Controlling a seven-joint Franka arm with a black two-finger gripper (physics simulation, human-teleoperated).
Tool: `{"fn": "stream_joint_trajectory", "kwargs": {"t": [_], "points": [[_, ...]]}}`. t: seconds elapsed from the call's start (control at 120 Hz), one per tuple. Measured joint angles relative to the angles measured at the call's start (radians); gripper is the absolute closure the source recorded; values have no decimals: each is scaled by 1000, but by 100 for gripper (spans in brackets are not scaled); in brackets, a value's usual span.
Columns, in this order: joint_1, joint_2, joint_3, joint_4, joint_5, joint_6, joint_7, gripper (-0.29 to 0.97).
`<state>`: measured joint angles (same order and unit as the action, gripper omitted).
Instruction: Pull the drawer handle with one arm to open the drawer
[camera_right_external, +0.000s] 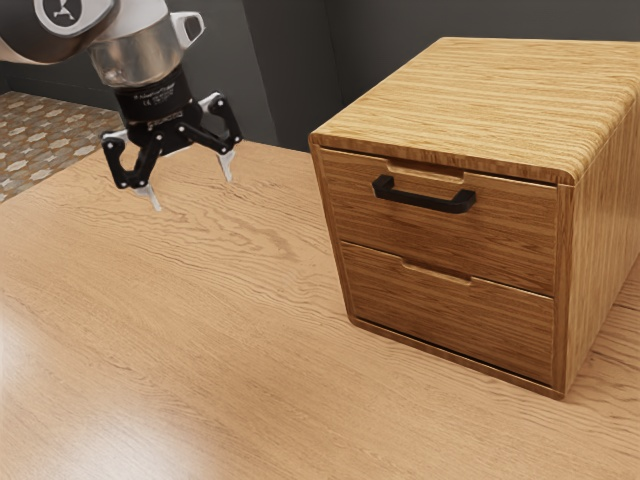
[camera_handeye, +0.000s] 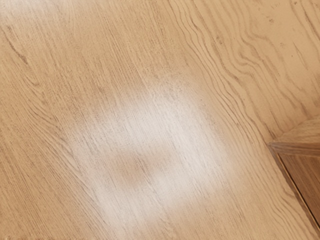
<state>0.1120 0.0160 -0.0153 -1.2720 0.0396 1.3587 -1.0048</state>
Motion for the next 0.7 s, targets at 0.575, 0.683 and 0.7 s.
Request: {"fn": "stream_joint_trajectory", "kwargs": {"t": [0.575,0.683,0.7], "points": [[114,-10,-32,65,-57,111,-370,3],[116,-71,-39,38,-73,187,-416,3],[107,-91,-39,30,-74,198,-422,3]]}}
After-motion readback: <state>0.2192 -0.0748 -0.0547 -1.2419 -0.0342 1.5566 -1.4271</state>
